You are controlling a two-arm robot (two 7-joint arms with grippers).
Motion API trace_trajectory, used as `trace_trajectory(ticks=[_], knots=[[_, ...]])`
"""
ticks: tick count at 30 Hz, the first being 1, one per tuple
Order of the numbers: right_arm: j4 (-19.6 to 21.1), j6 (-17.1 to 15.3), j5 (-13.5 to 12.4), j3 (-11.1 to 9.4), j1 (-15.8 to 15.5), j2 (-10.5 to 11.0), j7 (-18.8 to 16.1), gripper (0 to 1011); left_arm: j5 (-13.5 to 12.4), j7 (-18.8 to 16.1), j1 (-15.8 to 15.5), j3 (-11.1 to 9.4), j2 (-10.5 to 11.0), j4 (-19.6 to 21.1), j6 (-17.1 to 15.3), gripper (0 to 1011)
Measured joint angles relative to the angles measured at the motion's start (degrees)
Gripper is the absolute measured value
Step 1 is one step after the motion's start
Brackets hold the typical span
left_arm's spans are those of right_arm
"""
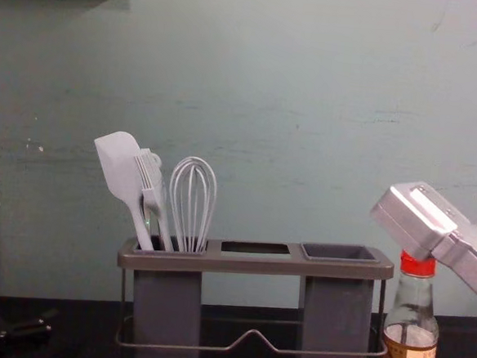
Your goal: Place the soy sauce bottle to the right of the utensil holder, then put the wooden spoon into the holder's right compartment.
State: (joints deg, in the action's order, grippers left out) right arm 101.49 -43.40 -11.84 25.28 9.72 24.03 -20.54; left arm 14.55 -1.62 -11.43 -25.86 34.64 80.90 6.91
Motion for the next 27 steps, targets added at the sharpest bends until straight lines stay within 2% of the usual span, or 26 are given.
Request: trace_trajectory(ticks=[10, 27], knots=[[-2.3, -0.2, 1.7, 0.0, 0.7, -2.8, 0.6, 1002, 0.0, 0.0, 0.0, 0.0, 0.0, 0.0, 0.0, 1005], [-4.6, 1.2, 4.7, -0.1, 0.5, -5.5, 1.4, 1002, 0.0, 0.0, 0.0, 0.0, 0.0, 0.0, 0.0, 1005]])
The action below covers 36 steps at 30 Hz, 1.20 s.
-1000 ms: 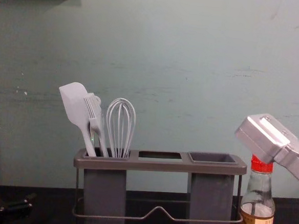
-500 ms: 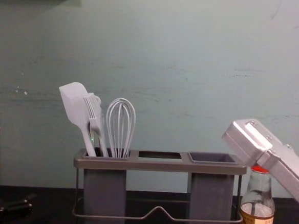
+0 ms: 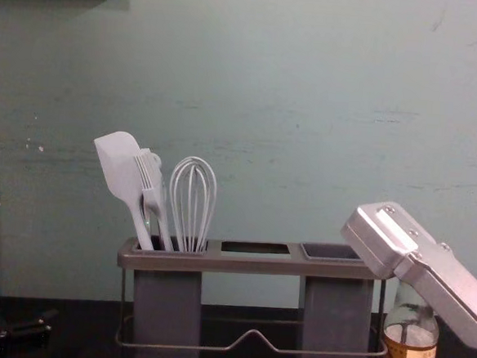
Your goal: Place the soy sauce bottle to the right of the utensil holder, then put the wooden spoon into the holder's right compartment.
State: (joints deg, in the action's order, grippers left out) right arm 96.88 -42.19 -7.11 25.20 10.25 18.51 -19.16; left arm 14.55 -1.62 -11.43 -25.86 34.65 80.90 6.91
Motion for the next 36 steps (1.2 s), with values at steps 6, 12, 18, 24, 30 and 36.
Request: trace_trajectory(ticks=[6, 12, 18, 24, 30, 36], knots=[[-0.9, 0.2, 0.7, -0.2, 0.0, -0.9, -0.3, 1002, 0.0, 0.0, 0.0, 0.0, 0.0, 0.0, 0.0, 1005], [-1.7, 0.2, 1.3, -0.3, 0.2, -1.6, -0.7, 1002, 0.0, 0.0, 0.0, 0.0, 0.0, 0.0, 0.0, 1005], [-2.0, 0.2, 2.3, -0.5, 0.3, -2.2, -0.8, 1002, 0.0, 0.0, 0.0, 0.0, 0.0, 0.0, 0.0, 1005], [-2.2, -0.1, 3.3, -0.6, 0.3, -2.7, -1.0, 1002, 0.0, 0.0, 0.0, 0.0, 0.0, 0.0, 0.0, 1005], [-2.7, -0.2, 4.1, -0.7, 0.5, -3.0, -1.5, 1002, 0.0, 0.0, 0.0, 0.0, 0.0, 0.0, 0.0, 1005], [-3.0, -0.3, 4.7, -0.9, 0.4, -3.4, -2.0, 1000, 0.0, 0.0, 0.0, 0.0, 0.0, 0.0, 0.0, 1005]])
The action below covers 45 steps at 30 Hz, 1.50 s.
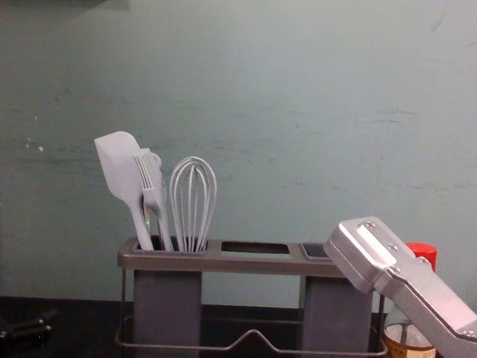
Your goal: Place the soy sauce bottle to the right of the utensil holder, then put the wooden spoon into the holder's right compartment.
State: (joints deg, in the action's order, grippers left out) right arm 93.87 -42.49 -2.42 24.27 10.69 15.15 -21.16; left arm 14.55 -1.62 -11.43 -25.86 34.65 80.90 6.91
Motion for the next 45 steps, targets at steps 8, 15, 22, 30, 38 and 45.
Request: trace_trajectory(ticks=[8, 15, 22, 30, 38, 45], knots=[[-0.4, 0.0, 1.0, -0.3, -0.2, -0.6, -0.5, 1000, 0.0, 0.0, 0.0, 0.0, 0.0, 0.0, 0.0, 1005], [-0.8, -0.1, 1.7, -0.6, -0.1, -1.1, -1.1, 865, 0.0, 0.0, 0.0, 0.0, 0.0, 0.0, 0.0, 1005], [0.0, -0.4, 2.0, -1.2, -0.4, -1.2, -1.9, 842, 0.0, 0.0, 0.0, 0.0, 0.0, 0.0, 0.0, 1005], [4.3, -0.2, 1.8, -1.7, -1.3, 1.5, -4.8, 841, 0.0, 0.0, 0.0, 0.0, 0.0, 0.0, 0.0, 1005], [10.0, 6.2, -0.8, -3.6, -4.0, 6.8, -8.1, 841, 0.0, 0.0, 0.0, 0.0, 0.0, 0.0, 0.0, 1005], [14.0, 20.8, -4.3, -8.6, -10.3, 9.5, -7.7, 842, 0.0, 0.0, 0.0, 0.0, 0.0, 0.0, 0.0, 1005]])
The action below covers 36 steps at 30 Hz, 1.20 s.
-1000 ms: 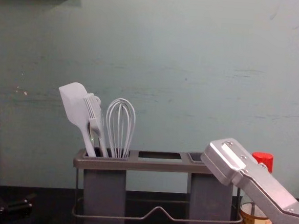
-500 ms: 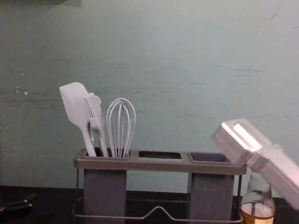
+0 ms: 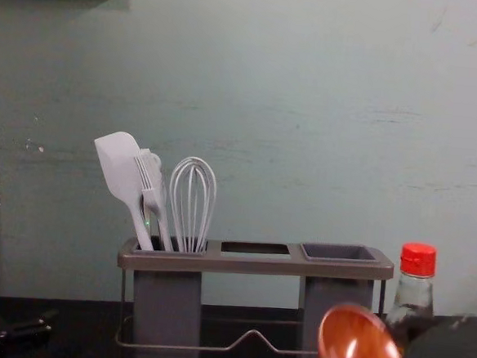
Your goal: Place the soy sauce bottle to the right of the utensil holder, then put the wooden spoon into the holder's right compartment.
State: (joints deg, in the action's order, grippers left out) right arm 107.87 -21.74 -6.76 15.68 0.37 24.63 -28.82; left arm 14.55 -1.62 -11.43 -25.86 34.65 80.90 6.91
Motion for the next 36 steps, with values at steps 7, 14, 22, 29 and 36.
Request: trace_trajectory(ticks=[7, 14, 22, 29, 36], knots=[[1.0, 18.6, -2.3, -4.2, -6.5, -0.3, 4.0, 842, 0.0, 0.0, 0.0, 0.0, 0.0, 0.0, 0.0, 1005], [-1.5, 32.9, -3.9, -6.2, -9.2, -2.4, 7.1, 841, 0.0, 0.0, 0.0, 0.0, 0.0, 0.0, 0.0, 1005], [-3.7, 40.6, -2.7, -6.5, -9.7, -4.2, 9.5, 842, 0.0, 0.0, 0.0, 0.0, 0.0, 0.0, 0.0, 1005], [-4.0, 41.0, -2.4, -6.6, -9.7, -4.4, 9.7, 842, 0.0, 0.0, 0.0, 0.0, 0.0, 0.0, 0.0, 1005], [-3.8, 40.6, -2.4, -6.5, -9.6, -4.3, 9.7, 842, 0.0, 0.0, 0.0, 0.0, 0.0, 0.0, 0.0, 1005]])
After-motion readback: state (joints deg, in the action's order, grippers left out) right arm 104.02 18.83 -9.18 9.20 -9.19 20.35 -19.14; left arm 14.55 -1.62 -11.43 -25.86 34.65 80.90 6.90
